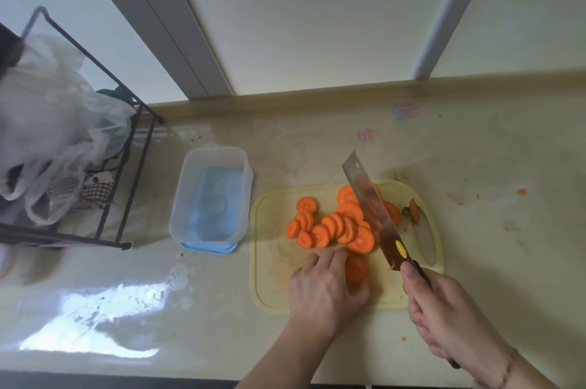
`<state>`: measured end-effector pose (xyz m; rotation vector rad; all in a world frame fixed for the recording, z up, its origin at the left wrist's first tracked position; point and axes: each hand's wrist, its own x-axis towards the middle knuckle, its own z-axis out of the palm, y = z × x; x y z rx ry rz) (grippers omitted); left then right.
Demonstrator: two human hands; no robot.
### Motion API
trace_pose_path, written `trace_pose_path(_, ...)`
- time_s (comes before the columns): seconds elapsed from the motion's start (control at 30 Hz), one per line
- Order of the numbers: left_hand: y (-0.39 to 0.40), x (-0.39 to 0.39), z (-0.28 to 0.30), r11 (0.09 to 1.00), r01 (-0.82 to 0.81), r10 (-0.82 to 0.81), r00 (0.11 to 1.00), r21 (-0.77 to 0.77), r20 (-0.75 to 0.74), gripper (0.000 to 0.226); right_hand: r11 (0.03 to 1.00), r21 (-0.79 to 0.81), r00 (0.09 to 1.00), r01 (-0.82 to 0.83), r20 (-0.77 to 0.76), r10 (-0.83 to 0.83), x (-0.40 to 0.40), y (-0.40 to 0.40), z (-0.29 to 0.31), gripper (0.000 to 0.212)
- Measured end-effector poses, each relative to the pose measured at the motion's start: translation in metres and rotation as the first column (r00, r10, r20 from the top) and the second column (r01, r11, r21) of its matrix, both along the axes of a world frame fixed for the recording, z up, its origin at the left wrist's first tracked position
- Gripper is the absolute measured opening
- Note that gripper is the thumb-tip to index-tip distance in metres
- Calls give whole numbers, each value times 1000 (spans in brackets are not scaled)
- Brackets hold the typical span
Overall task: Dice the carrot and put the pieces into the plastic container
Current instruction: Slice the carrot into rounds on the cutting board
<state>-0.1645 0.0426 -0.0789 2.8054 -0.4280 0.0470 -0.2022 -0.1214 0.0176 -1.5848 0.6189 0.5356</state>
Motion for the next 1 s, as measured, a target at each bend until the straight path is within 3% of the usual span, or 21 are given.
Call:
trace_pose_path(0.1, 17, 6, 10, 990, -36, 43, 998, -138, 52, 37, 1000, 7, 1000, -6, -14, 6, 2, -2, -1, 59)
trace_pose_path(0.2, 38, 37, 33, 927, -275, 291, 957, -254, 25, 35, 1000, 20, 999, -17, -27, 17, 5, -2, -1, 57)
trace_pose_path(0.27, 42, 66, 43, 906, -351, 351, 935, -238, -44, 31, 999, 40, 999, -11, -35, 13, 7, -1, -3, 59)
trace_pose_path(0.43, 23, 113, 47, 985, -153, 139, 977, -77, -163, 38, 999, 36, 999, -34, -12, 35, 8, 1, -6, 57)
trace_pose_path(0.57, 19, 125, 38, 999, -1, 12, 959, 37, -285, 47, 999, 7, 999, -43, -5, 43, 12, -1, -3, 55)
trace_pose_path(0.67, 25, 119, 34, 991, 21, -45, 984, -132, -174, 54, 1000, 6, 999, -24, -25, 24, 14, -4, -2, 58)
trace_pose_path(0.8, 55, 88, 22, 883, 23, -46, 998, -468, -36, 47, 1000, 8, 998, -23, -51, 23, 15, -3, -4, 62)
trace_pose_path(0.9, 81, 54, 10, 835, 3, -32, 999, -551, -43, 51, 997, -20, 997, -78, -29, 78, 16, 7, -3, 59)
trace_pose_path(1.0, 98, 30, -4, 825, -171, 97, 982, -538, -163, 50, 974, -94, 978, -204, 20, 207, 14, 24, -8, 65)
